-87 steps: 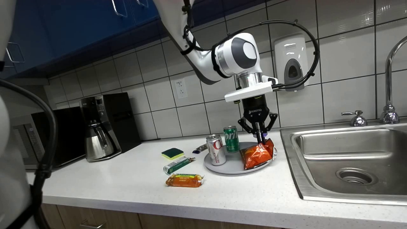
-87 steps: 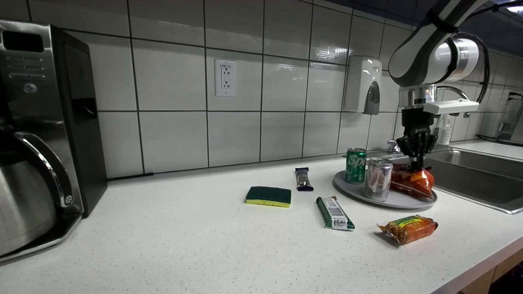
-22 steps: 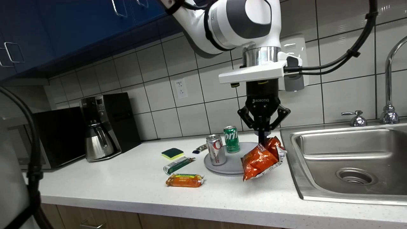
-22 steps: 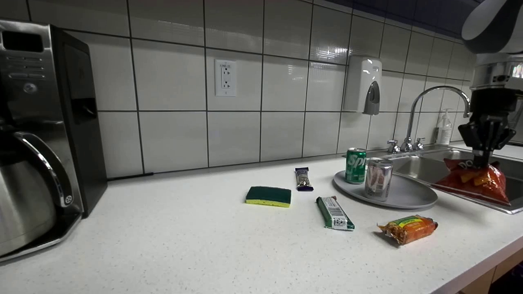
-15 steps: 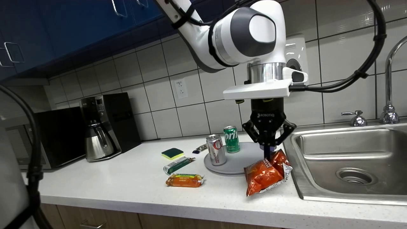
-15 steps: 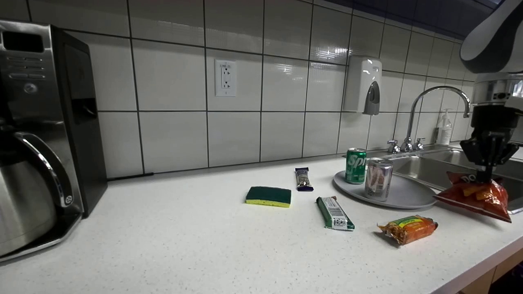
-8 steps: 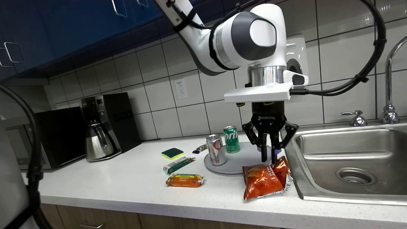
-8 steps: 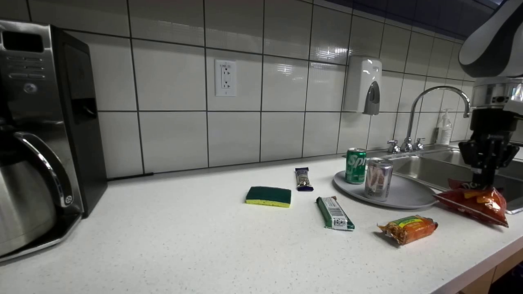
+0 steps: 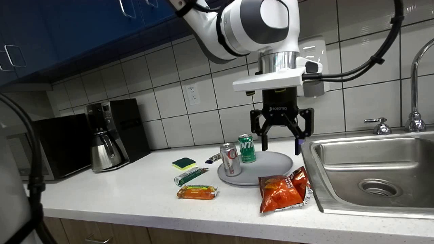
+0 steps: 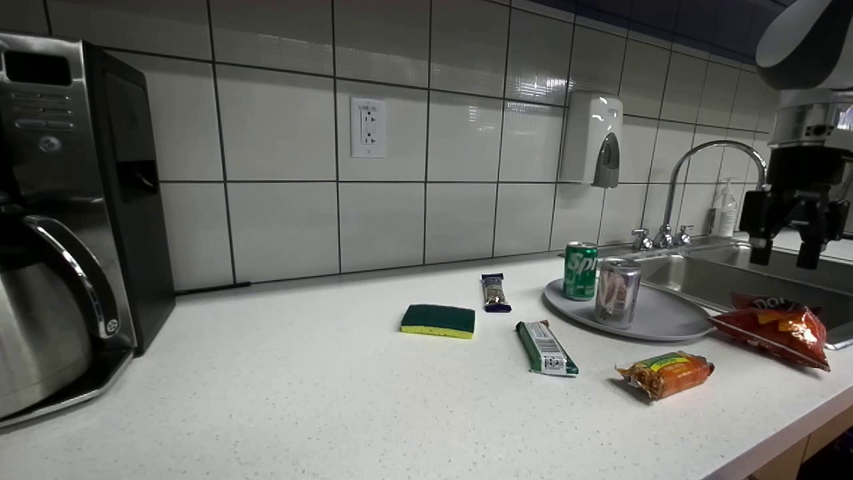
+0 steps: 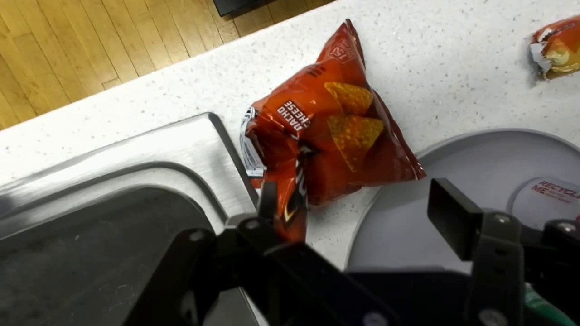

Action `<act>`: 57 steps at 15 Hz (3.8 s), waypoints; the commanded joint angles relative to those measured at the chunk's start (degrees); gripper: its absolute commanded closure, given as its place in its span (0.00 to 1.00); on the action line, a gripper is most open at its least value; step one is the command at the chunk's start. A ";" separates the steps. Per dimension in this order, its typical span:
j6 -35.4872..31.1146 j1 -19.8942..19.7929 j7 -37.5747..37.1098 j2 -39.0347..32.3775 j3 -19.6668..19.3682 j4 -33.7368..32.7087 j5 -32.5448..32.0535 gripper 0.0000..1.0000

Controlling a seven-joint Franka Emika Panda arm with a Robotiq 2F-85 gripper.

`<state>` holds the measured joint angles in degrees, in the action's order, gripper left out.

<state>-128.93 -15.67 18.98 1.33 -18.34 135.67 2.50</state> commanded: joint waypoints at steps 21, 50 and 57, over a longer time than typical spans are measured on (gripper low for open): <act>4.49 5.23 0.38 -3.47 6.33 -10.00 2.20 0.00; 7.26 9.16 0.05 -8.27 13.47 -13.02 2.21 0.00; 6.00 9.30 -0.01 -8.60 13.54 -12.81 1.81 0.00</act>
<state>-121.83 -6.28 19.11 -7.00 -5.11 122.78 4.77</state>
